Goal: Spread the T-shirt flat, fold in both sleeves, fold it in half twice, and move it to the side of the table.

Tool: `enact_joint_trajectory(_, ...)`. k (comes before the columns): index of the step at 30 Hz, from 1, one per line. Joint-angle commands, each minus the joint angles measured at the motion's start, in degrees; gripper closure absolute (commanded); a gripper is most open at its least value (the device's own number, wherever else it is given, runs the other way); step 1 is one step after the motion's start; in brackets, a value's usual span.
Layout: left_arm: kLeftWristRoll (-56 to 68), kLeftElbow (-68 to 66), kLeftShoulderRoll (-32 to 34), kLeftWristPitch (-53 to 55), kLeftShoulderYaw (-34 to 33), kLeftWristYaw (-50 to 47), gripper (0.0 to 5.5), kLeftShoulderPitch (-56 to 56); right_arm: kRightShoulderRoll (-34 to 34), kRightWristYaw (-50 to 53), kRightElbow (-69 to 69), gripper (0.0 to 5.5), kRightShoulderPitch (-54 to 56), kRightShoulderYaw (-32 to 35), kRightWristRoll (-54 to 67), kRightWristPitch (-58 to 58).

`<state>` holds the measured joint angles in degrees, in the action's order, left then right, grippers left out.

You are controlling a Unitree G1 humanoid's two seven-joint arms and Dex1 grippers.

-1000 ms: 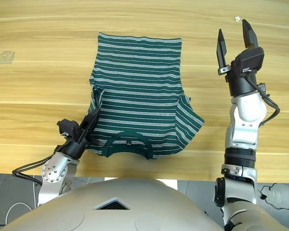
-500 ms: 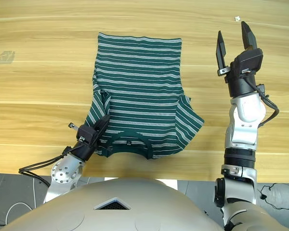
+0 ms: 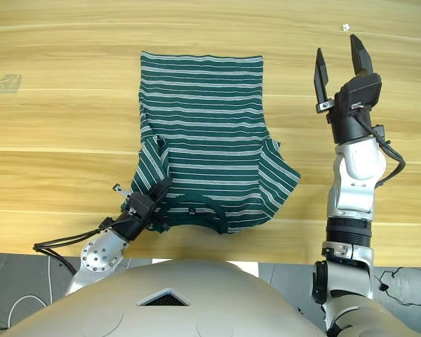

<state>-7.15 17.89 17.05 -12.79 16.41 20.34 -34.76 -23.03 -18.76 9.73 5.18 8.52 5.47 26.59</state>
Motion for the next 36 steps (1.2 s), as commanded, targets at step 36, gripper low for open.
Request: enact_joint_trajectory(36,44.54,18.96,-1.04,17.33,-31.68,-13.91,3.36,4.83,-11.22,-37.9,-2.62,2.99,-25.02,6.21,28.14,-37.24)
